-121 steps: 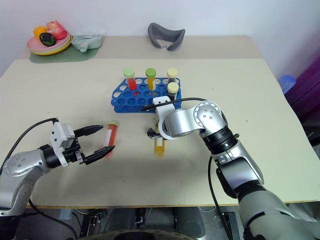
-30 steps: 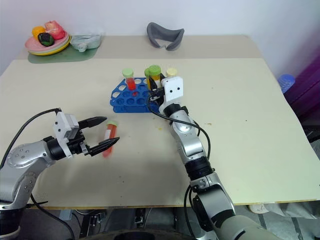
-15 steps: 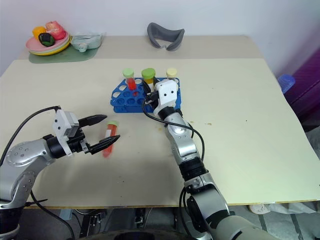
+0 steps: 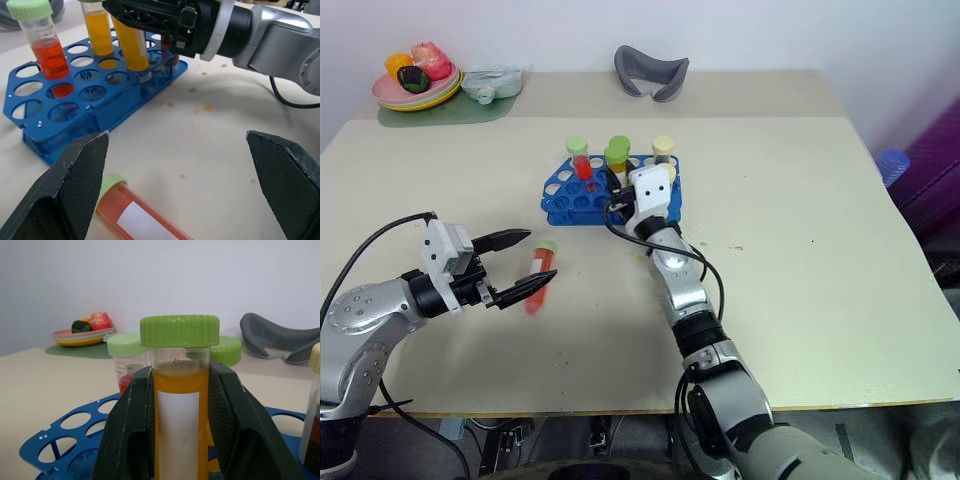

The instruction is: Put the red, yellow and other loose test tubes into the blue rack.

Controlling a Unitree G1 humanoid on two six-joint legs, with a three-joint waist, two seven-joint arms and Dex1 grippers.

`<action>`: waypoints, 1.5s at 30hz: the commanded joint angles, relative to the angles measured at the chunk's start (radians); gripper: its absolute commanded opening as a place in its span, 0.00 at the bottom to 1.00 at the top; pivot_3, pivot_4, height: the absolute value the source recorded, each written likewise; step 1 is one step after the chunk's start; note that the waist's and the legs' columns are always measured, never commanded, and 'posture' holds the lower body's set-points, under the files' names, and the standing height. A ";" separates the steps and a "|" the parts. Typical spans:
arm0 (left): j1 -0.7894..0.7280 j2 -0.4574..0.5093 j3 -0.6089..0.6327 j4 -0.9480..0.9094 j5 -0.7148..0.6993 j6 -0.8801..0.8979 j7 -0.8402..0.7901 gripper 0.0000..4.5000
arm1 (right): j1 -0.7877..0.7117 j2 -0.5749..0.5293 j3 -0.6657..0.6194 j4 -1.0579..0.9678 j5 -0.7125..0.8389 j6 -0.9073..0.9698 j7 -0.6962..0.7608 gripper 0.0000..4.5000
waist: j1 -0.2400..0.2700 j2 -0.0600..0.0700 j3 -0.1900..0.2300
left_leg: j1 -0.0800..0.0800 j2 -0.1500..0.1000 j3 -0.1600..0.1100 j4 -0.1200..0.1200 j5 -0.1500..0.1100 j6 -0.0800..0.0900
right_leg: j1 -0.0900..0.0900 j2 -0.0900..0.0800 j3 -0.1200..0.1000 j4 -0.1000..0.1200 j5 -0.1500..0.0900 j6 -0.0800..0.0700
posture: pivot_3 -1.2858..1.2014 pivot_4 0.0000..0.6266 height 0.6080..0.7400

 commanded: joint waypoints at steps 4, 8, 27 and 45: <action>-0.015 0.011 0.012 -0.029 -0.011 -0.002 0.001 1.00 | -0.003 0.018 -0.011 -0.035 0.034 -0.031 0.061 0.49 | 0.000 0.000 0.000 | 0.000 0.000 0.000 0.000 0.000 0.000 | 0.000 0.000 0.000 0.000 0.000 0.000 | 0.52 0.24 0.96; -0.018 0.011 0.012 -0.025 -0.011 -0.001 -0.001 1.00 | 0.007 0.022 -0.014 -0.081 0.034 -0.027 0.066 0.96 | -0.001 0.000 0.000 | 0.000 0.000 0.000 0.000 0.000 0.000 | 0.000 0.000 0.000 0.000 0.000 0.000 | 0.52 0.24 0.96; 0.026 -0.013 0.036 -0.026 0.001 -0.024 0.030 1.00 | 0.135 -0.173 0.042 -0.737 0.166 0.334 0.265 0.99 | 0.006 0.000 0.000 | 0.000 0.000 0.000 0.000 0.000 0.000 | 0.001 0.000 0.000 0.000 0.000 0.000 | 0.52 0.24 0.96; -0.127 -0.045 -0.038 -0.022 0.137 0.004 0.232 1.00 | 0.361 -0.670 -0.143 -1.051 0.451 0.674 0.555 0.99 | 0.010 -0.001 0.000 | 0.006 -0.001 -0.001 0.000 -0.002 0.003 | 0.007 0.000 0.000 -0.001 0.000 0.000 | 0.52 0.24 0.96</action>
